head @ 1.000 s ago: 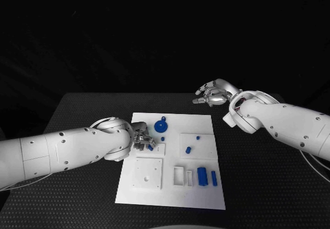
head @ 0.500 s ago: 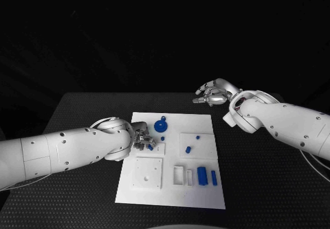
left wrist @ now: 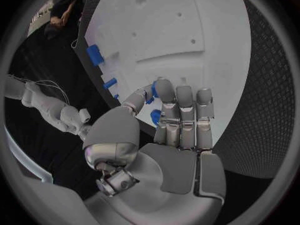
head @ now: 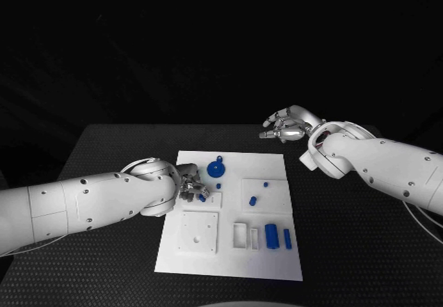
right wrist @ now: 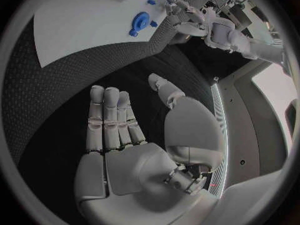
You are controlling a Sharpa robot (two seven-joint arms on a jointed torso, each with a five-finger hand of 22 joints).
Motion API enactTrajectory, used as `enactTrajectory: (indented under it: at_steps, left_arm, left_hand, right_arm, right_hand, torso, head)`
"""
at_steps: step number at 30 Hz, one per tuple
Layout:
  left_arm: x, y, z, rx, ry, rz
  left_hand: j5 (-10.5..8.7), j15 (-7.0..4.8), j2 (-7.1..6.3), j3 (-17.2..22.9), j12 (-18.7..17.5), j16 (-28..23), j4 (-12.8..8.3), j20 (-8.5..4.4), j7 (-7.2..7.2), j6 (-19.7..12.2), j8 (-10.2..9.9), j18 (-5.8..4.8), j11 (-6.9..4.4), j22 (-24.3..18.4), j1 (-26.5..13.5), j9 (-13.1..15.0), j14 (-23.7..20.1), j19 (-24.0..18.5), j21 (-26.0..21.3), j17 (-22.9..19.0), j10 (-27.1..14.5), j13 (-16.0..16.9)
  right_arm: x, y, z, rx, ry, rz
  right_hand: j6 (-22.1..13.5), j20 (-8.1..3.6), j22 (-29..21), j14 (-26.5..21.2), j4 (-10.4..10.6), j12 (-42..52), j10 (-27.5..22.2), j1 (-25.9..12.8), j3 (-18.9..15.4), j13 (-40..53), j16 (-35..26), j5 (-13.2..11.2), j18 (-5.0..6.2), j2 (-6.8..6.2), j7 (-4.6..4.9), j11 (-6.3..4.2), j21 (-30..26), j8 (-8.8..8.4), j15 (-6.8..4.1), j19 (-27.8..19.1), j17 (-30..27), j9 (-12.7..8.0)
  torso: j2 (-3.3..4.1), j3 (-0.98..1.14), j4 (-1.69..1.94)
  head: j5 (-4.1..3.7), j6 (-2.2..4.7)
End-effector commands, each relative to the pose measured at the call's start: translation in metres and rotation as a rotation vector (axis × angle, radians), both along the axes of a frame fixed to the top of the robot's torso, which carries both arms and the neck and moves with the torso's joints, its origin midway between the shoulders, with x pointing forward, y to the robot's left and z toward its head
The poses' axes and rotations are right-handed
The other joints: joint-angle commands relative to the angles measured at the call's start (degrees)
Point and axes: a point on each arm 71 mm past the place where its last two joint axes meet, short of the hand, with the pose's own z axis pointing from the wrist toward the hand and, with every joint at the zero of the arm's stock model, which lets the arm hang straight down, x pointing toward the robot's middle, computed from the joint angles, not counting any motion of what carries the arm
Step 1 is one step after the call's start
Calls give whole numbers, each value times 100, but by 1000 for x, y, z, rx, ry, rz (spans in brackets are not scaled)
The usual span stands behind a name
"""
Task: Assemble the parts on the task board
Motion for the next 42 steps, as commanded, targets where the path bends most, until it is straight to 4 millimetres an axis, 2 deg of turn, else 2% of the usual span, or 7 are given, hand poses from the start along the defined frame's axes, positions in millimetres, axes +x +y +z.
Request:
enactTrajectory:
  at_steps: [1,7,19,36,40,41,42]
  left_arm:
    - [-5,-7,-6,-22,7,-30]
    - [-5,-7,-6,-25,7,-29]
    - [-6,-6,-7,-23,15,-34]
    - [-6,-5,-7,-23,19,-31]
    - [-5,-4,-7,-23,18,-28]
    - [-5,-4,-7,-23,18,-27]
    - [-5,-4,-7,-23,17,-27]
  left_hand:
    - [1,-55,-112,3,42,34,40,-577,-503,540,35,-84,-149,100,6,4,-8,-48,12,-12,-133,-6]
    - [-19,-65,-291,16,94,65,188,-585,-510,551,51,-85,-138,86,-25,10,-14,-48,28,-39,-142,-16]
    - [-39,-72,-436,18,143,97,343,-594,-516,555,65,-85,-130,79,-62,17,-23,-54,44,-66,-151,-30]
    - [-76,-77,-578,21,174,119,431,-601,-519,551,71,-84,-127,74,-67,20,-34,-62,52,-88,-162,-45]
    - [-121,-79,-658,25,187,129,489,-604,-519,548,73,-84,-125,70,-70,20,-41,-64,56,-102,-169,-56]
    - [-282,-80,-671,26,193,137,522,-602,-520,545,75,-75,-126,67,-67,23,-43,-65,57,-108,-174,-62]
    - [-752,-80,-664,19,201,145,543,-588,-522,537,78,-44,-128,63,-50,29,-52,-74,61,-116,-182,-69]
  right_arm:
    - [0,1,0,1,1,13]
    - [0,1,0,1,1,13]
    - [0,1,0,0,3,14]
    - [0,0,0,1,3,13]
    - [0,0,0,1,3,12]
    - [0,1,0,1,4,12]
    - [0,1,0,1,4,13]
  right_hand:
    - [7,14,9,-39,9,7,-23,-27,-40,-9,-23,20,75,37,50,6,-31,25,11,-23,-8,-4]
    - [4,15,11,-42,12,10,-26,-34,-45,-16,-22,24,75,34,51,7,-35,24,12,-24,-11,-5]
    - [0,16,14,-46,15,15,-31,-42,-52,-26,-20,30,75,30,53,8,-42,23,14,-24,-16,-7]
    - [-4,18,20,-50,20,23,-36,-53,-61,-41,-17,40,75,30,54,10,-51,24,15,-24,-22,-8]
    - [-6,18,21,-51,23,26,-38,-60,-65,-45,-16,41,75,28,55,10,-53,24,16,-24,-25,-9]
    - [-6,18,21,-52,24,26,-38,-61,-66,-46,-15,41,75,28,55,10,-54,24,16,-24,-25,-9]
    - [-7,19,22,-52,24,26,-39,-61,-66,-47,-15,42,75,28,55,10,-54,24,16,-24,-25,-9]
  torso:
    - [-1,-2,3]
    - [0,-1,2]
    - [2,1,-2]
    - [1,1,-2]
    - [2,0,-1]
    - [2,0,-1]
    - [0,0,-1]
  head:
    - [0,10]
    - [1,8]
    - [3,0]
    - [-2,-11]
    - [-2,-6]
    - [-2,-6]
    - [-1,-4]
